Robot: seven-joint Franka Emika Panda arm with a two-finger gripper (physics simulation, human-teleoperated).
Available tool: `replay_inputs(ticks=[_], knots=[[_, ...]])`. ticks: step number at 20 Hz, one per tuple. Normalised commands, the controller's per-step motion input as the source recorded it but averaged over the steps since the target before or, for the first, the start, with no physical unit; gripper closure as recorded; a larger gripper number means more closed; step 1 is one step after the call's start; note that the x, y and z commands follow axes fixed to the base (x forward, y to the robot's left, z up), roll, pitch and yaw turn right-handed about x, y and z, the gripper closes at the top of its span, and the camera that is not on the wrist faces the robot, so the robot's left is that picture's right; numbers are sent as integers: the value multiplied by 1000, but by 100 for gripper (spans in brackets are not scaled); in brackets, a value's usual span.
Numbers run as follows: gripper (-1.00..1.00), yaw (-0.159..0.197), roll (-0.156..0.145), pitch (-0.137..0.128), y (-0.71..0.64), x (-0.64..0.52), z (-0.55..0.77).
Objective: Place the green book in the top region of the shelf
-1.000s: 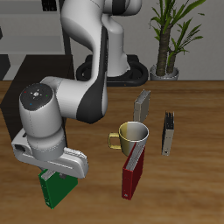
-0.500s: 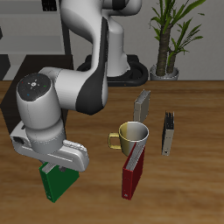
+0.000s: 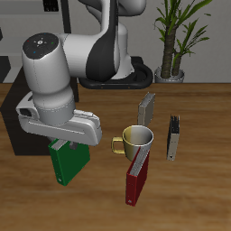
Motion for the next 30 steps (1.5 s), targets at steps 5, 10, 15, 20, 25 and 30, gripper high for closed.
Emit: replay_inputs(ticks=[5,10,15,20,25,30], knots=[[100,35,6,-89,240,-341,528],[100,-1,-14,-69,233,-400,410],[100,17,-16,-60,116,-306,258],[100,-7,-24,-47,4,-341,277],[100,35,-44,-62,-16,-419,195],[100,-55,0,-34,-116,-543,224]])
